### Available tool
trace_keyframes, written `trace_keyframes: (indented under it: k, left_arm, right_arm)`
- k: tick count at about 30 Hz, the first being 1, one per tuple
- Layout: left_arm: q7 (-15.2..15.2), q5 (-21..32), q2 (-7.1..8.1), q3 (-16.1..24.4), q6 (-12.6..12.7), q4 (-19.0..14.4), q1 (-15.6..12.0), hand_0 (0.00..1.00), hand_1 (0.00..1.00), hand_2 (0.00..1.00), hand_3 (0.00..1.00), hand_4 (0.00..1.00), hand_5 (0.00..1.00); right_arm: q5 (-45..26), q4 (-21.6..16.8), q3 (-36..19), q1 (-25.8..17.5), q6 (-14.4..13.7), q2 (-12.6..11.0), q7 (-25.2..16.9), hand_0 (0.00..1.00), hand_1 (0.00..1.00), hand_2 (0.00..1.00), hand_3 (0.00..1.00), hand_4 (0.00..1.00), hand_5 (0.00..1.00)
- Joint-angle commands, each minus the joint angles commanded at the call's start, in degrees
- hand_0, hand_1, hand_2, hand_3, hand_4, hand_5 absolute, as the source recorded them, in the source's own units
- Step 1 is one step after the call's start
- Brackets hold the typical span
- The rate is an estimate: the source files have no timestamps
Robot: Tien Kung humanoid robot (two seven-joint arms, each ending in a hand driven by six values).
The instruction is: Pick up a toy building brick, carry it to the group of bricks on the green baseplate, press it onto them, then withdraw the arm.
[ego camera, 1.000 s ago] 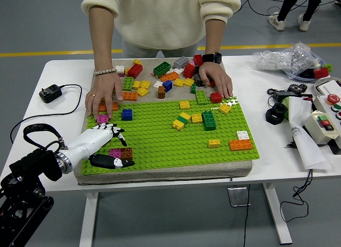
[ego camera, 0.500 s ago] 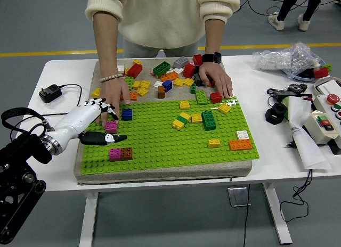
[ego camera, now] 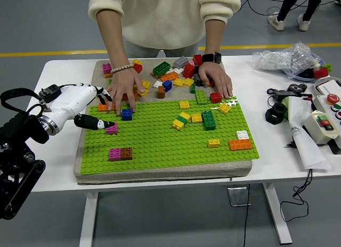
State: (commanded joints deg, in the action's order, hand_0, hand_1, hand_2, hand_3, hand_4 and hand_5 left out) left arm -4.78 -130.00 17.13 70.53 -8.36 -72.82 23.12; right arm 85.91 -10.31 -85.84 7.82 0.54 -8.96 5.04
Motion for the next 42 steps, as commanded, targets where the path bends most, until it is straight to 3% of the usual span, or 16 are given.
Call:
trace_keyframes:
  k: [4,5,9,10,15,16,21,22,30,42]
  left_arm:
    - [-0.45,0.0,-0.37,-1.45,-2.62,3.26,2.06,0.779,0.758,0.574,0.733,0.933,0.192]
    - [-0.76,0.0,-0.57,-1.76,-3.4,4.0,2.77,0.804,0.814,0.671,0.824,0.991,0.196]
    - [-1.52,0.0,-0.91,-2.8,-5.24,6.49,5.19,0.804,0.814,0.671,0.824,0.991,0.196]
    - [-1.56,0.0,-0.93,-2.91,-5.3,6.76,5.42,0.804,0.818,0.661,0.831,0.96,0.114]
    - [-1.85,0.0,-1.11,-4.08,-4.3,9.64,7.5,0.804,0.818,0.661,0.831,0.96,0.114]
    - [-1.94,0.0,-1.19,-4.1,-4.11,10.08,7.74,0.801,0.807,0.631,0.82,0.9,0.042]
    - [-2.2,0.0,-1.28,-3.98,-3.57,11.81,8.44,0.801,0.807,0.631,0.82,0.9,0.042]
    - [-2.27,0.0,-1.29,-4.01,-3.44,12.47,8.65,0.789,0.793,0.597,0.791,0.834,0.002]
    - [-2.61,0.0,-1.87,-4.77,-3.41,16.43,9.63,0.789,0.79,0.591,0.786,0.825,0.002]
    - [-2.4,0.0,-3.81,-4.67,-6.07,20.7,11.06,0.816,0.803,0.609,0.796,0.858,0.002]
  right_arm:
    - [-0.03,0.0,0.02,0.1,-0.01,-0.07,0.03,0.761,0.676,0.718,0.737,0.998,0.683]
    - [-0.04,0.0,0.05,0.16,-0.02,-0.08,0.03,0.761,0.676,0.718,0.737,0.998,0.683]
    - [-0.08,0.0,0.11,0.27,-0.03,-0.11,0.03,0.761,0.676,0.718,0.737,0.998,0.683]
    - [-0.08,0.0,0.11,0.27,-0.03,-0.11,0.03,0.761,0.676,0.718,0.737,0.998,0.683]
    - [-0.16,0.0,0.13,0.4,-0.07,-0.11,0.03,0.761,0.676,0.718,0.737,0.998,0.683]
    - [-0.2,0.0,0.15,0.43,-0.08,-0.09,0.02,0.761,0.676,0.718,0.737,0.998,0.683]
    - [-0.02,0.0,0.13,0.42,-0.03,-0.04,0.03,0.761,0.676,0.718,0.737,0.998,0.683]
    - [0.06,0.0,0.13,0.42,0.0,-0.05,0.03,0.761,0.676,0.718,0.737,0.998,0.683]
    - [0.43,0.0,0.16,0.52,0.08,-0.13,0.03,0.761,0.676,0.718,0.737,0.998,0.683]
    - [0.82,0.0,0.21,0.68,0.21,-0.16,0.0,0.761,0.676,0.718,0.737,0.998,0.683]
